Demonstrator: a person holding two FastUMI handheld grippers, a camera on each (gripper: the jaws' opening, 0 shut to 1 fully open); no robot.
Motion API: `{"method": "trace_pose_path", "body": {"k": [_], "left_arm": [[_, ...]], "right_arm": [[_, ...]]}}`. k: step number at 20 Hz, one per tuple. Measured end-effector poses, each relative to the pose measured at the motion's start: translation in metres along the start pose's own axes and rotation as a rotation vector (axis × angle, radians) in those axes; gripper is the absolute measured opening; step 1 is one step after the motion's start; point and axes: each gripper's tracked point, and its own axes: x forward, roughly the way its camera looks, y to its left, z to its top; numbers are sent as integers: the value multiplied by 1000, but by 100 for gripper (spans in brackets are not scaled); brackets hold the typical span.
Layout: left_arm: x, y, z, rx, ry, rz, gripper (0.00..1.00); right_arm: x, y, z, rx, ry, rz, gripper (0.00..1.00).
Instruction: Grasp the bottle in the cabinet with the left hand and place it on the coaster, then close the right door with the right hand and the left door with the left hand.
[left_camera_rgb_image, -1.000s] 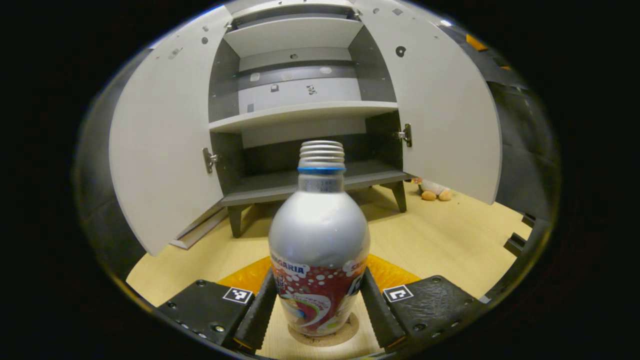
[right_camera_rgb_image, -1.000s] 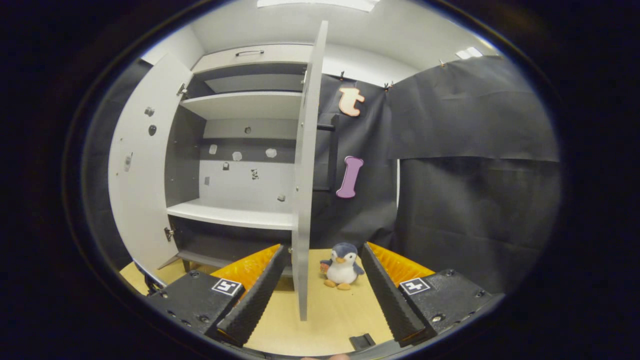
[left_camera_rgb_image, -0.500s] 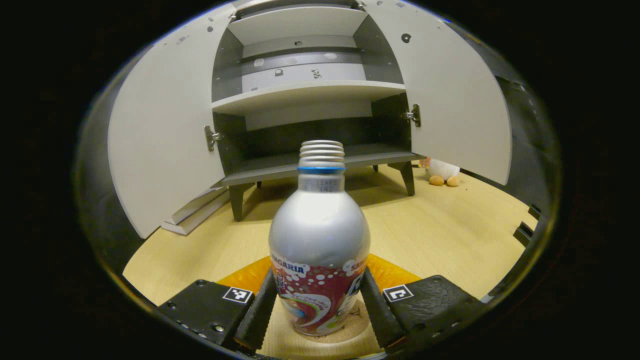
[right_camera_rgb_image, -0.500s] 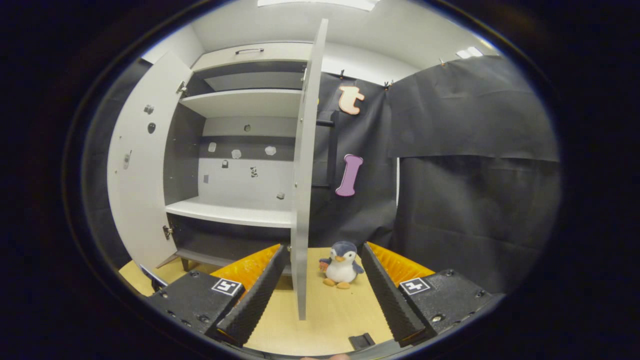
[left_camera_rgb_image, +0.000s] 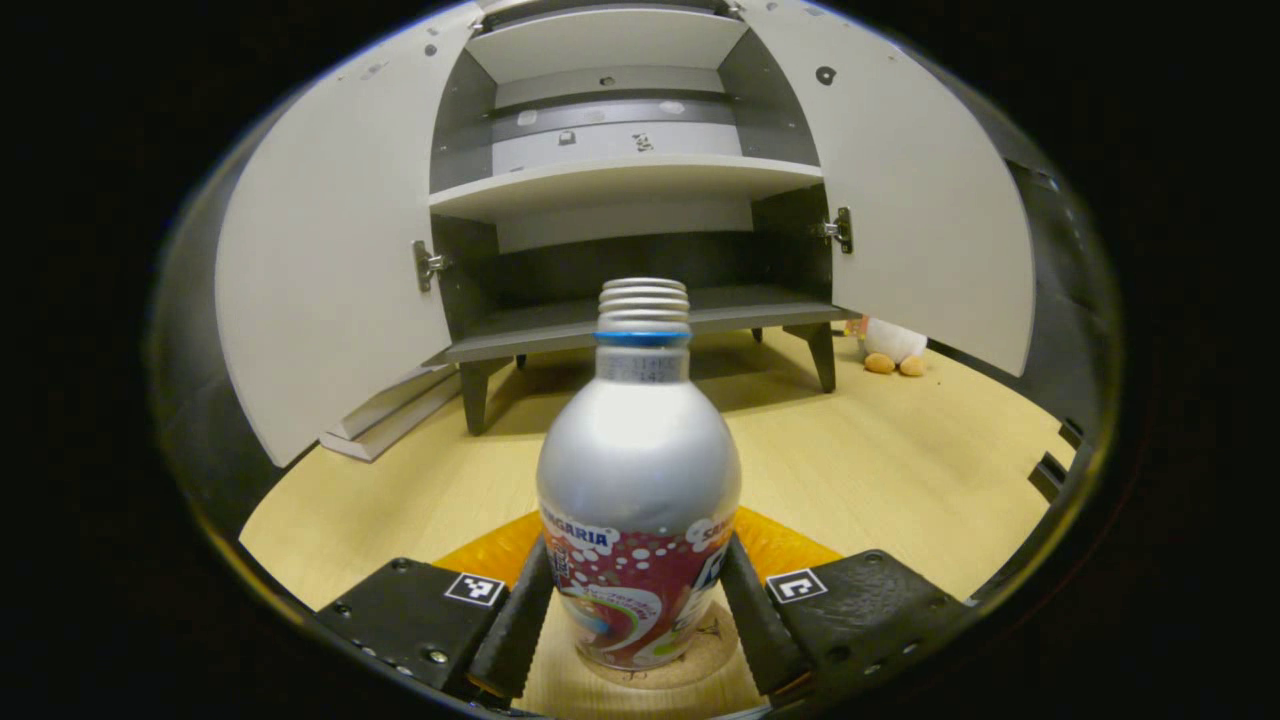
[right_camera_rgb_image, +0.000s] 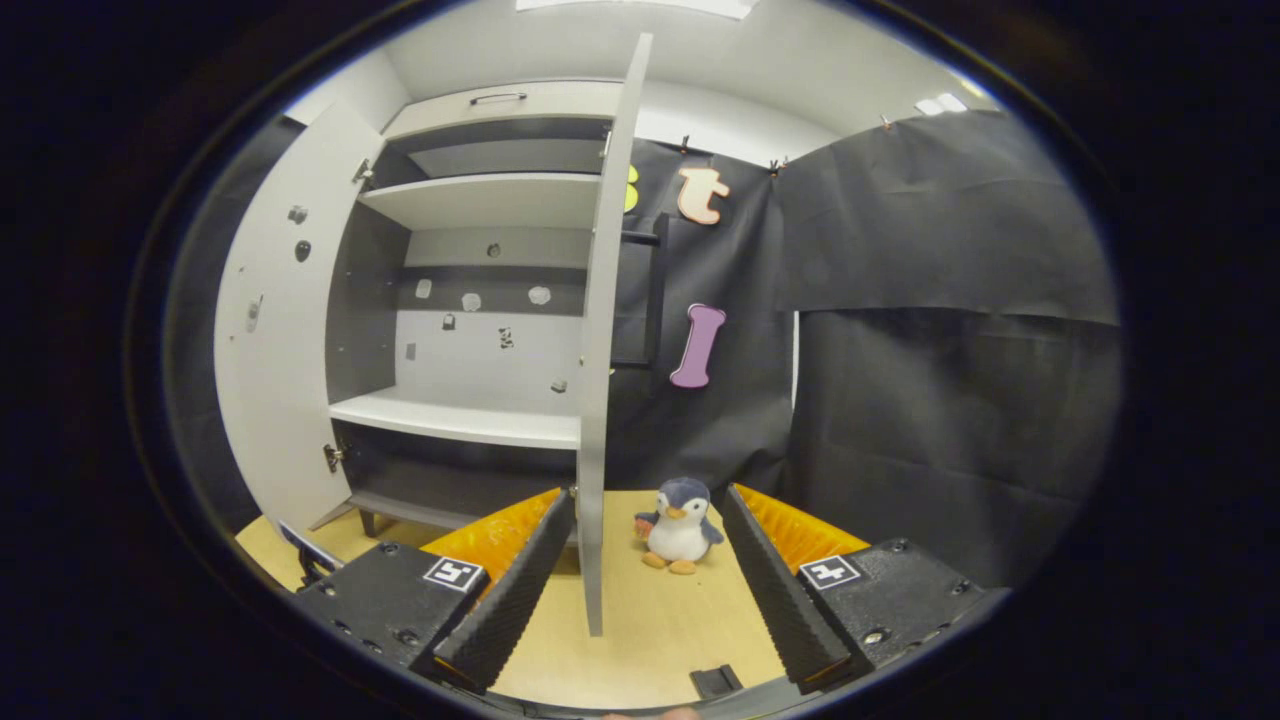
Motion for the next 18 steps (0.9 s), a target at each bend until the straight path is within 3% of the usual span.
{"method": "trace_pose_path", "body": {"k": [4,9,13,18], "left_arm": [[-10,3,-20,-36,96,21,85],[-20,8,-14,-7,97,22,85],[-26,18,4,-21,84,33,92],[-43,8,36,-72,58,-32,95]], "right_arm": [[2,0,-5,8,11,9,99],[6,3,-6,14,6,34,100],[11,2,-4,25,1,53,100],[17,-5,6,48,-20,65,100]]}}
